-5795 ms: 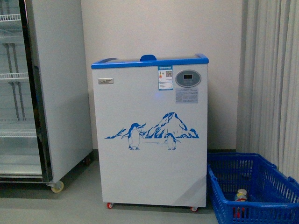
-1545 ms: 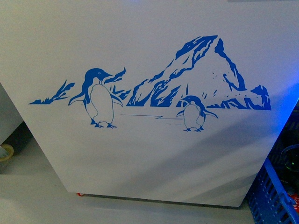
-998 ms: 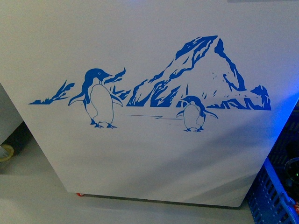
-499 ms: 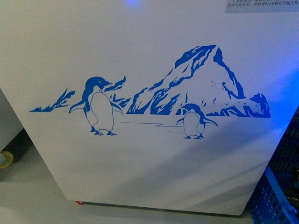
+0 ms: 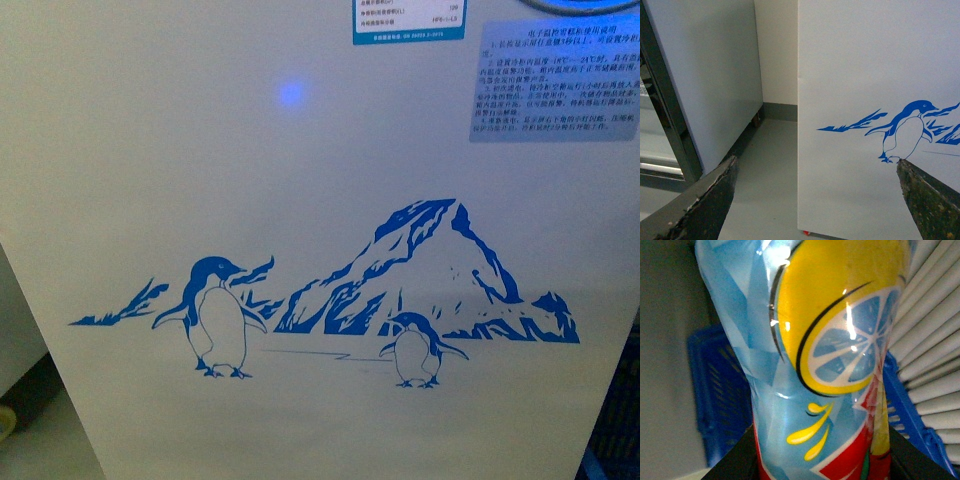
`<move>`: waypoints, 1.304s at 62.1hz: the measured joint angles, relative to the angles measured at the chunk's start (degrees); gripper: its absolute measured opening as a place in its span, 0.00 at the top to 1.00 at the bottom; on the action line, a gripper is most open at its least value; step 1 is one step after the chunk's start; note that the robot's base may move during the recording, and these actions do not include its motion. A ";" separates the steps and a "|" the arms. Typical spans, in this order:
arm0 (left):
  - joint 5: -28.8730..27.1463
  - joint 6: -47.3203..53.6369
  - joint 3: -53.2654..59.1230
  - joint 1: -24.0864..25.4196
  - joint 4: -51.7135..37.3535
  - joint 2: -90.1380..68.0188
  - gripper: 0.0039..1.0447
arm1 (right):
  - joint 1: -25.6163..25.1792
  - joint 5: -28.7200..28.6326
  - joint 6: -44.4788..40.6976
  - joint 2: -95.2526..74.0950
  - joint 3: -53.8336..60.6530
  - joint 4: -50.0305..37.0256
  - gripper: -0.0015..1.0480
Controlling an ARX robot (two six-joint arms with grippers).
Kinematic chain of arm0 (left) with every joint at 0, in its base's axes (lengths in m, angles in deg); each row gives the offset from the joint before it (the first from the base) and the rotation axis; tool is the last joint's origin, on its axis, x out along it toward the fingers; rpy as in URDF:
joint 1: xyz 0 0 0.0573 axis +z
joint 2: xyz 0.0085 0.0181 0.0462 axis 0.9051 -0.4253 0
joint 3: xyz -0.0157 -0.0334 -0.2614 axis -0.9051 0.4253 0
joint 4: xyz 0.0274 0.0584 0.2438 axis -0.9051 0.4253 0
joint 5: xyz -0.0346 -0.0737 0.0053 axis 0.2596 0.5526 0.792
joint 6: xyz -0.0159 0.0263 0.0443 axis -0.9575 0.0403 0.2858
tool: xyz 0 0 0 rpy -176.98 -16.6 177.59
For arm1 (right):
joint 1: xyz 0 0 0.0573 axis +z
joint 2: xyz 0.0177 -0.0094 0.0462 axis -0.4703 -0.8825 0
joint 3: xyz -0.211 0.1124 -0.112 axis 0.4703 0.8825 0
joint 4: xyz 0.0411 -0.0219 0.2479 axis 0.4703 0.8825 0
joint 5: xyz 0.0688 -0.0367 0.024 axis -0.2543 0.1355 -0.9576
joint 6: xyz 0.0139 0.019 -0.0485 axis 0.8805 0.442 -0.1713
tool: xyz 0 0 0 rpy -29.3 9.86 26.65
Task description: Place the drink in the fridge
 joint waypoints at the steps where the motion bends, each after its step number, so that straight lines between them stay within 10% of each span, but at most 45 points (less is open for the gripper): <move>1: -0.02 0.00 0.00 0.00 0.00 0.00 0.08 | 0.17 -0.50 0.48 2.95 0.07 1.27 0.61; 42: 0.00 0.00 0.00 0.00 0.00 0.00 0.08 | 10.23 0.26 7.17 47.15 -3.54 26.01 0.61; 81: -0.02 0.00 0.00 0.02 0.00 0.00 0.08 | 17.09 3.39 5.29 51.08 -5.55 26.23 0.61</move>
